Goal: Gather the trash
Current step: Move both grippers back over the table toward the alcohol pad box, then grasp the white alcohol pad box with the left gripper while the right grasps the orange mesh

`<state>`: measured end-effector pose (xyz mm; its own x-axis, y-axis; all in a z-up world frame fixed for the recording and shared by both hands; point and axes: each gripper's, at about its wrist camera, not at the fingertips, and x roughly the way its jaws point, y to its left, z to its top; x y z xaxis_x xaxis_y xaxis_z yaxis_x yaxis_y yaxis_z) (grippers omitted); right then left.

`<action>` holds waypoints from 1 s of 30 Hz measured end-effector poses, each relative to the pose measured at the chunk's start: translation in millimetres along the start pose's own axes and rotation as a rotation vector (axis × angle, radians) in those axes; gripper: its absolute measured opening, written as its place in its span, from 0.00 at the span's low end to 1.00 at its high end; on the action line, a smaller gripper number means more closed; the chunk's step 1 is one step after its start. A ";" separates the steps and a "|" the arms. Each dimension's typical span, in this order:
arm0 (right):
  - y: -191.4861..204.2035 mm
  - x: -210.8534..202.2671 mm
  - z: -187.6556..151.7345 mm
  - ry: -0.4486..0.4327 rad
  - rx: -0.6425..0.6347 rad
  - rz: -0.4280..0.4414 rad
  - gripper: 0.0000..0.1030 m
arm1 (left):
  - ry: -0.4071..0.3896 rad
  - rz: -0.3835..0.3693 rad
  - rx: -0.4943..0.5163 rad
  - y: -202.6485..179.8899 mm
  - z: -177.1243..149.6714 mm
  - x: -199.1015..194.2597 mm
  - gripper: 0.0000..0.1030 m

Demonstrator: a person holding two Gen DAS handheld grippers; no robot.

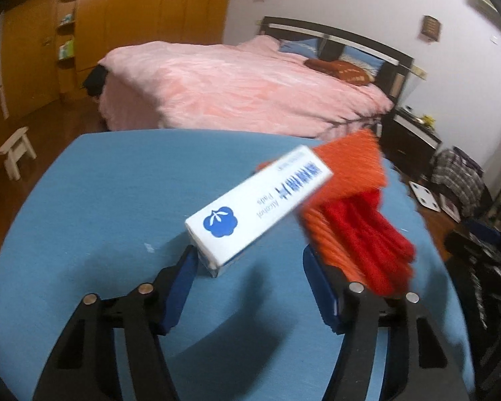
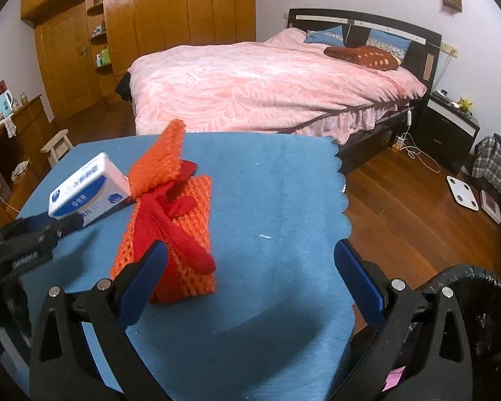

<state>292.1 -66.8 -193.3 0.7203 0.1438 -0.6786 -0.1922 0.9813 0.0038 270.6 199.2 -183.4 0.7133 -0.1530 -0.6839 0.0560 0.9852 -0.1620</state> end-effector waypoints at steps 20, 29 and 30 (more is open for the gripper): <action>4.6 4.1 -0.1 0.010 -0.011 0.016 0.94 | -0.002 0.149 0.025 18.3 13.2 14.1 0.77; 4.7 11.5 0.4 0.023 -0.012 0.012 0.94 | -0.004 0.154 0.008 35.1 31.2 30.5 0.78; 4.7 11.0 0.1 0.021 -0.011 0.012 0.94 | 0.001 0.149 0.006 38.4 33.7 33.8 0.78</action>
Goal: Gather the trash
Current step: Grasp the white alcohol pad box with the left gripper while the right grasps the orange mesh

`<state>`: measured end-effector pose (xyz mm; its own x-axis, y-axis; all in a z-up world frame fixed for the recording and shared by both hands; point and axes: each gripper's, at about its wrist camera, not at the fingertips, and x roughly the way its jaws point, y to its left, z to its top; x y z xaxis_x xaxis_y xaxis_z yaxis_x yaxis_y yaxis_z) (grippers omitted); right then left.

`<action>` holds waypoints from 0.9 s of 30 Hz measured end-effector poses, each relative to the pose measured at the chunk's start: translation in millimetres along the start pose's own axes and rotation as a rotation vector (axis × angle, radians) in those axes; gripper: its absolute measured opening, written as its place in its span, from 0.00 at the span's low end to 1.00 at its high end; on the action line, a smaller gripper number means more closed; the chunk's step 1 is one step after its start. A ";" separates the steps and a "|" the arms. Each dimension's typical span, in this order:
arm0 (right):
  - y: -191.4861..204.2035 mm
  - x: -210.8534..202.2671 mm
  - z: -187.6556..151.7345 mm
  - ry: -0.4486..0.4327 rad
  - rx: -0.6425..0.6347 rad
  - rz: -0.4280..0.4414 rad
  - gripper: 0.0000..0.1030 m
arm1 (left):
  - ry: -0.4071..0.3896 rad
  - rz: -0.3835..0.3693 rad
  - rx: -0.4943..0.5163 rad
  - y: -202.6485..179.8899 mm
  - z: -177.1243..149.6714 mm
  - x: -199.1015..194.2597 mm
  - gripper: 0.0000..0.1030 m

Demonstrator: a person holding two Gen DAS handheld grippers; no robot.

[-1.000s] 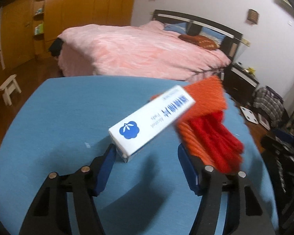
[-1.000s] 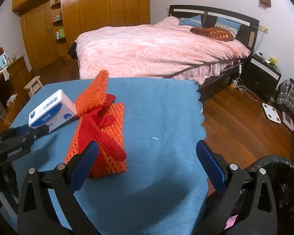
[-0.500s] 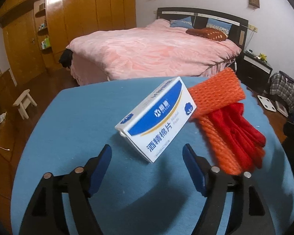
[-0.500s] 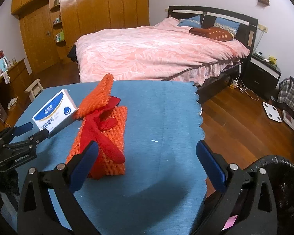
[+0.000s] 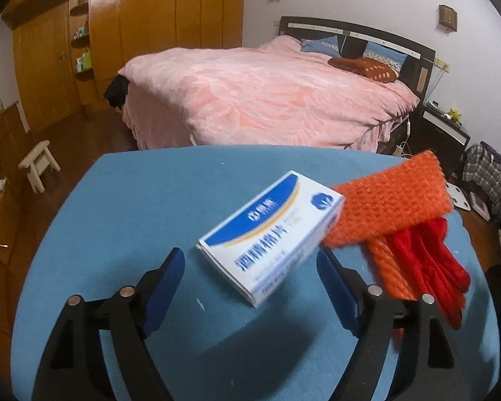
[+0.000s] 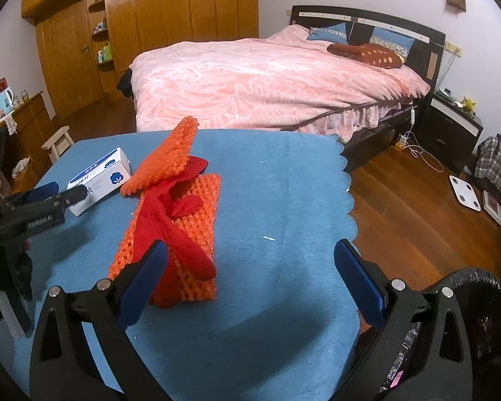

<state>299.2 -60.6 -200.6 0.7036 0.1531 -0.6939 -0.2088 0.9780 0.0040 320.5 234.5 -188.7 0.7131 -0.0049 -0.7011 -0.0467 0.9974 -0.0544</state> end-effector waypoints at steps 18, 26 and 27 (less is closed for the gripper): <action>7.4 30.8 10.2 0.035 -0.021 -0.012 0.94 | 0.085 -0.160 0.001 3.9 5.3 34.6 0.70; 6.0 48.6 23.2 0.039 -0.002 -0.022 0.94 | 0.109 -0.256 0.017 -14.8 -4.2 19.8 0.62; 5.9 50.0 24.4 0.040 -0.001 -0.022 0.94 | 0.104 -0.234 0.022 -15.1 -2.7 18.2 0.64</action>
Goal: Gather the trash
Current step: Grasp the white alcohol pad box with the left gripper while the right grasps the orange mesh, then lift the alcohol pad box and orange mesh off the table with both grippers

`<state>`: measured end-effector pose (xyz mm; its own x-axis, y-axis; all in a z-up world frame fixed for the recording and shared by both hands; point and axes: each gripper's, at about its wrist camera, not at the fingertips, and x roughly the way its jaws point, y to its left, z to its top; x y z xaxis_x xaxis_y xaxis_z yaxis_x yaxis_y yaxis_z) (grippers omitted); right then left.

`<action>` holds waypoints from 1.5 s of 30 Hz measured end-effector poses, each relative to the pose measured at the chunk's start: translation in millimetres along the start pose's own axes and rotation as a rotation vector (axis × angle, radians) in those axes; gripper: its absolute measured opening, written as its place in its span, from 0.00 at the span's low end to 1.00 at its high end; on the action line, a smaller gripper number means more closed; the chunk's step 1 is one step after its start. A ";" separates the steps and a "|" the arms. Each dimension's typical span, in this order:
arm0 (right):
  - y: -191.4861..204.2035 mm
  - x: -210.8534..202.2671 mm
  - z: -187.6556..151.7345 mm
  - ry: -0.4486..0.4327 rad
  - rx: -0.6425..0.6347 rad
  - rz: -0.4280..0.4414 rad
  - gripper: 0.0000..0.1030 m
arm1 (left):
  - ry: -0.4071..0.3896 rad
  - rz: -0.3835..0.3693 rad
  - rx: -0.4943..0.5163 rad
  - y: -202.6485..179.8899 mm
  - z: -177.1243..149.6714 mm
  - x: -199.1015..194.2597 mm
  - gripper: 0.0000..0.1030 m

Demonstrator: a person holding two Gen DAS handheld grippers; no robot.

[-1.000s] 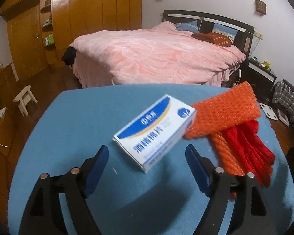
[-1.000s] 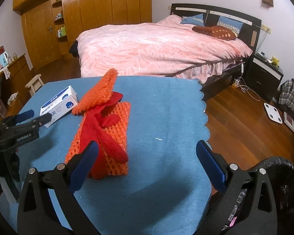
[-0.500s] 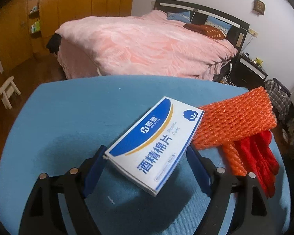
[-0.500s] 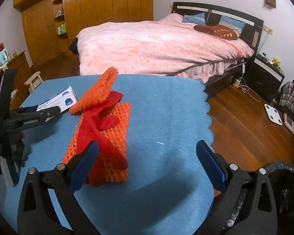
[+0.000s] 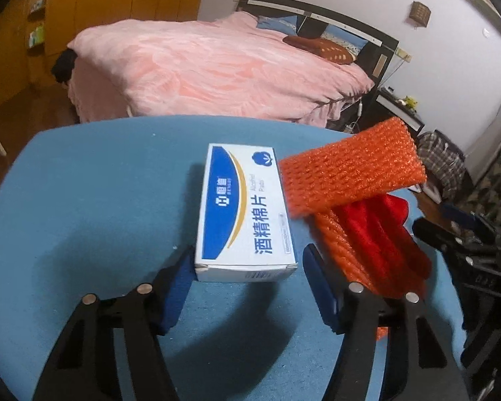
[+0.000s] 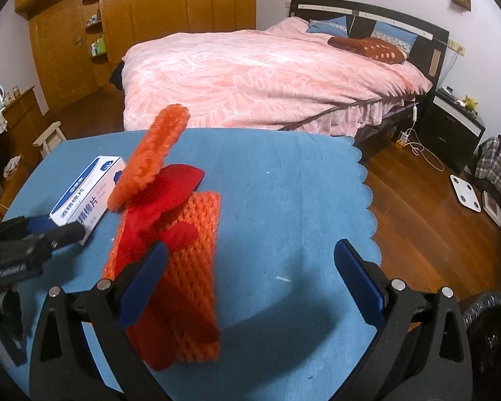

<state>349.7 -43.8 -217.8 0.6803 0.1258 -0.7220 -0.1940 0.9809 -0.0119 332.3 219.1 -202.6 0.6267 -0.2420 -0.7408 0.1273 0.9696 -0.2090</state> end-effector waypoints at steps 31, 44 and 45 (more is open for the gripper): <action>21.0 -1.7 36.0 -0.055 -0.045 0.041 0.94 | -0.100 0.217 -0.035 -1.2 -9.4 -38.7 0.54; 37.0 33.5 47.5 0.095 -0.052 0.181 0.11 | -0.118 0.277 -0.080 4.0 -13.2 -46.8 0.54; 38.1 31.8 45.8 0.094 -0.057 0.186 0.07 | -0.118 0.276 -0.078 2.7 -13.4 -47.7 0.54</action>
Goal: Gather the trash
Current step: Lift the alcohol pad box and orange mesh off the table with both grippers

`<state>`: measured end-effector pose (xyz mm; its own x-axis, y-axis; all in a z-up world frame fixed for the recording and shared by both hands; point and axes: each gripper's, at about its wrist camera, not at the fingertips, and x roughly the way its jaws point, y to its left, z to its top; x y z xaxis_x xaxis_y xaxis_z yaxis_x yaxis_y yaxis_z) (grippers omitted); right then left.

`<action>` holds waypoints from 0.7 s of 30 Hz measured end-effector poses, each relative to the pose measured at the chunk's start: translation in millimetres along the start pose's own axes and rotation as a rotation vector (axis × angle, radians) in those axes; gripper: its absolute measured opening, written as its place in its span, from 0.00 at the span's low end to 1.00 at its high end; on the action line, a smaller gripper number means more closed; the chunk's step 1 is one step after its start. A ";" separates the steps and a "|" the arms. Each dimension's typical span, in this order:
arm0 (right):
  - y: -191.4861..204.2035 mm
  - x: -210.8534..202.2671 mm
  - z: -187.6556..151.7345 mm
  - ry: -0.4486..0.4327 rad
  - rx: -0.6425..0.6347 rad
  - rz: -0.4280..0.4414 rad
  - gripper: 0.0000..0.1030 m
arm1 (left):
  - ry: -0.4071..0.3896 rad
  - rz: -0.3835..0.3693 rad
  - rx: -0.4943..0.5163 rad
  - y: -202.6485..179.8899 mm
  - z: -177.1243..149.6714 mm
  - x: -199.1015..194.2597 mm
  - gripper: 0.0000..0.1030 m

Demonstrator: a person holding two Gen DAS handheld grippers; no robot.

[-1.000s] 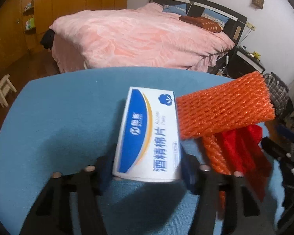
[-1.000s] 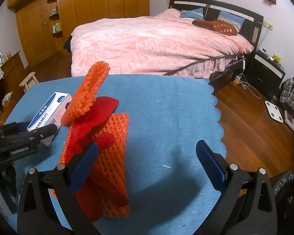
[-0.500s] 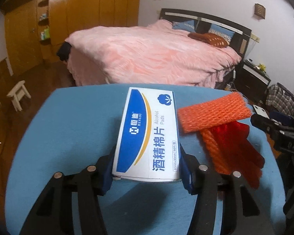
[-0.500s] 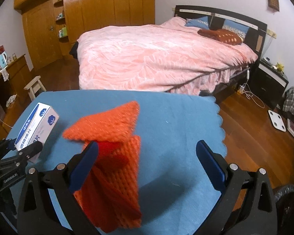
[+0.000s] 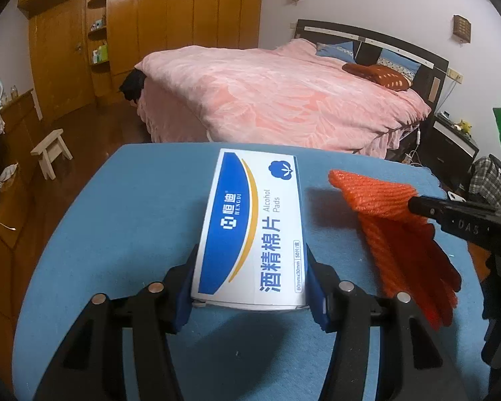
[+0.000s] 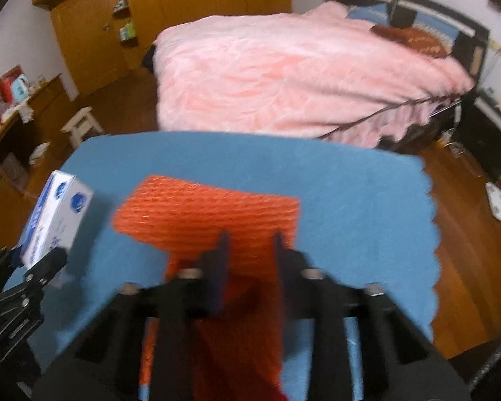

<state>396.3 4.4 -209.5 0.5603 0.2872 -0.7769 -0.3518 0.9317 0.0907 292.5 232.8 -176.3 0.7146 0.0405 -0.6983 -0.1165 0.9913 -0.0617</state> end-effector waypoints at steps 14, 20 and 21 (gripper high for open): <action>18.1 -15.3 7.9 -0.046 -0.060 0.011 0.56 | -0.031 0.009 -0.021 -14.4 12.7 -14.3 0.54; 20.8 17.9 13.1 0.038 -0.079 0.001 0.57 | -0.026 0.020 -0.028 -9.8 15.2 -12.7 0.54; 19.4 21.4 11.7 0.048 -0.069 0.010 0.54 | -0.025 0.021 -0.029 -8.7 14.8 -12.3 0.54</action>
<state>410.3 31.2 -217.0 0.5203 0.2843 -0.8053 -0.4089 0.9108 0.0573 294.9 225.5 -156.6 0.7287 0.0642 -0.6818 -0.1511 0.9861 -0.0686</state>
